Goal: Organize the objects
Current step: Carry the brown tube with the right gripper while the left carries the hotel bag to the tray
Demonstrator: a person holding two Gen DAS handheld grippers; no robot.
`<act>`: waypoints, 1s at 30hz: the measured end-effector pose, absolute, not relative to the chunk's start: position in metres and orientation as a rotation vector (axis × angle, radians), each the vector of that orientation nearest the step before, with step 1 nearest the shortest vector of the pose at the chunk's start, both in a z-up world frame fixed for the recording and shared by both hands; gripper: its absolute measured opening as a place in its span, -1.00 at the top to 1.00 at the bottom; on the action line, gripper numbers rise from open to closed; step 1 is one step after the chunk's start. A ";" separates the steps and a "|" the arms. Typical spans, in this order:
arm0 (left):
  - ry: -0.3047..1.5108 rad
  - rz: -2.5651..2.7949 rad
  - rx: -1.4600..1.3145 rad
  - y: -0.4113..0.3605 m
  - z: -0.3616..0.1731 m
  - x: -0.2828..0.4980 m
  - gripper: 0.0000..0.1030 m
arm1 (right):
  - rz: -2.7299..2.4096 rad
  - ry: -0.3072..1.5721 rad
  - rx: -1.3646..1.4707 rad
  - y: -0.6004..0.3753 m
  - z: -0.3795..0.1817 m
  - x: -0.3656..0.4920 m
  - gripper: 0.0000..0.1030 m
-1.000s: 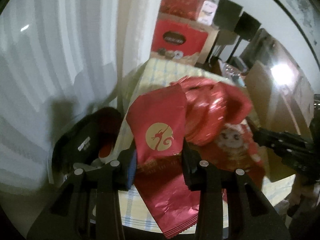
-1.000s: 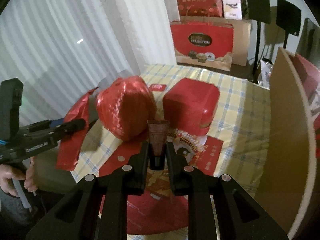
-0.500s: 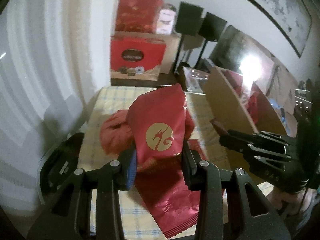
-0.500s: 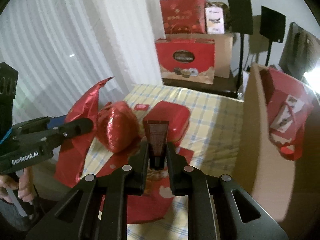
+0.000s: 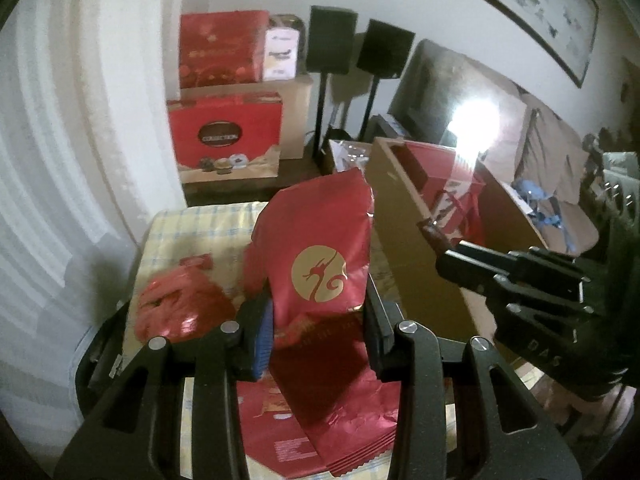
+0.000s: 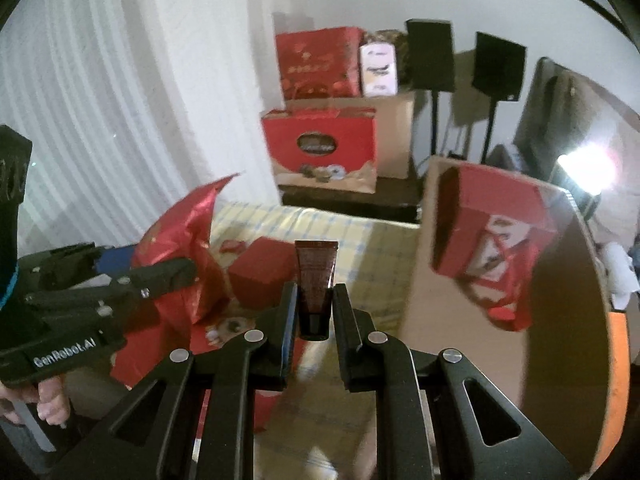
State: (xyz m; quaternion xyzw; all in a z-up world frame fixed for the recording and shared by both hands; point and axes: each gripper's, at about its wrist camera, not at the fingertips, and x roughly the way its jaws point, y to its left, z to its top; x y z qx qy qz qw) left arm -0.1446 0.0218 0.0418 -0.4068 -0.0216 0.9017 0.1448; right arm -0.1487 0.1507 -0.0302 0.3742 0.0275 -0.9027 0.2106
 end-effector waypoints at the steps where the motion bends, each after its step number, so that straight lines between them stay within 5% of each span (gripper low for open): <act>1: -0.056 2.592 -1.169 0.027 0.042 -0.145 0.32 | -2.523 0.072 1.039 0.156 -0.028 -0.148 0.68; 30: 0.032 2.451 -1.132 0.161 0.042 -0.159 0.32 | -2.720 -0.047 1.097 0.290 -0.020 -0.143 0.68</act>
